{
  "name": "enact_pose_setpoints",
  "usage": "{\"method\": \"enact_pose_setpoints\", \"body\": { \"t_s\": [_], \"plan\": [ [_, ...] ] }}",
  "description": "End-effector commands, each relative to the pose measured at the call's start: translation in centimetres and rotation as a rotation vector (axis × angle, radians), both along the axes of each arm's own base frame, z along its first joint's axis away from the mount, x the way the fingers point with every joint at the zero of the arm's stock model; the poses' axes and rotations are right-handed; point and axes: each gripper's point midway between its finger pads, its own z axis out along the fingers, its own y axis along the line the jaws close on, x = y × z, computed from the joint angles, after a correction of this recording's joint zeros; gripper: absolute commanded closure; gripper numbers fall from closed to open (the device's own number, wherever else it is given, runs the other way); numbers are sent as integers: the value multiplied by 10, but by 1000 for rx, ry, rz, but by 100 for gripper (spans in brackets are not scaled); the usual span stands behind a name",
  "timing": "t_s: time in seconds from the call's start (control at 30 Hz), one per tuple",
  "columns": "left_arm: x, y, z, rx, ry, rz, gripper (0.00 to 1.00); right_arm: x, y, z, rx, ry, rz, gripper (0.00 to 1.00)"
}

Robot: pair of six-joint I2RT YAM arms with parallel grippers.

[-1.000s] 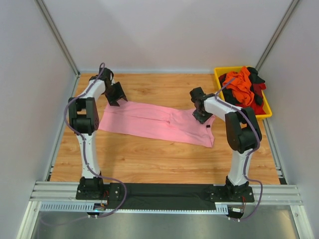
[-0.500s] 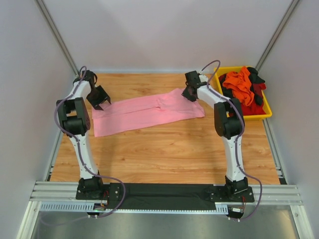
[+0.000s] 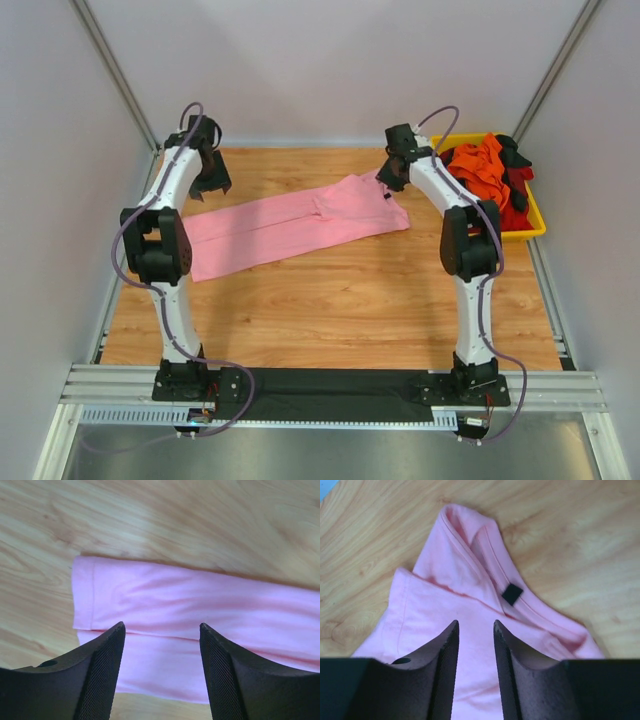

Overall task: Fold and stack the t-shirts
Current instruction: Fold the tshirt

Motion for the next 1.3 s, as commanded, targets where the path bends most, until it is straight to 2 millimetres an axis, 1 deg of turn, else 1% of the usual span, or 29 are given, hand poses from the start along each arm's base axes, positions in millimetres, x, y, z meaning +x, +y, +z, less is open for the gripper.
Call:
{"method": "enact_pose_setpoints", "body": {
  "t_s": [0.0,0.03,0.07,0.1,0.17,0.2,0.27,0.3,0.37,0.4,0.47,0.5,0.53,0.57,0.6,0.73,0.77,0.87,0.9,0.93,0.97,1.0,1.03,1.07,1.1,1.13,1.17,1.23,1.27],
  "plan": [
    [-17,-18,31,48,-36,-102,32,-31,-10,35,19,17,-82,68],
    [-19,-28,29,6,-39,-124,32,-45,-12,18,20,60,-82,69],
    [-22,-37,24,-37,-37,-142,32,-45,-11,25,35,34,-82,70],
    [-28,-52,16,-107,-32,-173,32,-49,-11,20,43,43,-90,70],
    [-34,-61,4,-159,-18,-174,32,-57,-12,7,37,67,-91,70],
    [-41,-66,-10,-189,14,-179,32,-60,-14,0,30,81,-98,70],
    [-49,-67,-23,-198,52,-168,32,-69,-19,-15,8,131,-116,70],
    [-57,-66,-36,-201,84,-160,32,-72,-24,-23,-16,145,-130,71],
    [-65,-63,-48,-186,118,-148,32,-77,-30,-39,-34,158,-139,71],
    [-74,-61,-59,-179,168,-132,32,-79,-32,-44,-42,162,-137,71],
    [-79,-50,-69,-123,202,-101,32,-81,-40,-56,-63,176,-148,71],
    [-85,-43,-79,-87,236,-80,32,-86,-47,-64,-86,197,-156,71],
    [-87,-39,-84,-66,249,-66,32,-89,-52,-70,-93,210,-162,71],
    [-89,-32,-88,-29,265,-48,32,-88,-56,-72,-101,203,-154,71],
    [-93,-30,-93,-18,286,-40,32,-90,-59,-77,-107,209,-147,71],
    [-95,-26,-100,-1,305,-10,32,-85,-65,-77,-132,193,-109,71],
    [-96,-28,-99,-11,310,-11,32,-81,-64,-74,-128,178,-97,71],
    [-98,-36,-84,-59,282,-21,32,-71,-63,-64,-143,144,-68,71],
    [-94,-38,-65,-69,231,-25,32,-67,-61,-61,-146,132,-56,71],
    [-93,-40,-54,-78,204,-33,32,-56,-61,-50,-156,103,-39,71],
    [-89,-46,-41,-111,170,-58,32,-52,-61,-47,-165,102,-25,71],
    [-87,-50,-22,-134,125,-78,32,-48,-59,-48,-164,106,-6,71],
    [-87,-56,-12,-156,103,-99,32,-36,-57,-35,-174,74,21,70],
    [-87,-62,3,-182,63,-137,32,-31,-56,-32,-177,71,31,70],
    [-87,-68,8,-211,44,-171,32,-27,-52,-36,-165,82,55,70],
    [-87,-75,12,-239,22,-211,33,-29,-49,-34,-150,102,76,70],
    [-90,-89,15,-299,-17,-289,33,-19,-43,-19,-122,75,86,69],
    [-98,-102,10,-352,-30,-351,34,-20,-31,-4,-65,57,112,68],
    [-110,-112,1,-386,-5,-387,34,-21,-27,5,-48,40,122,67]
  ]
}}
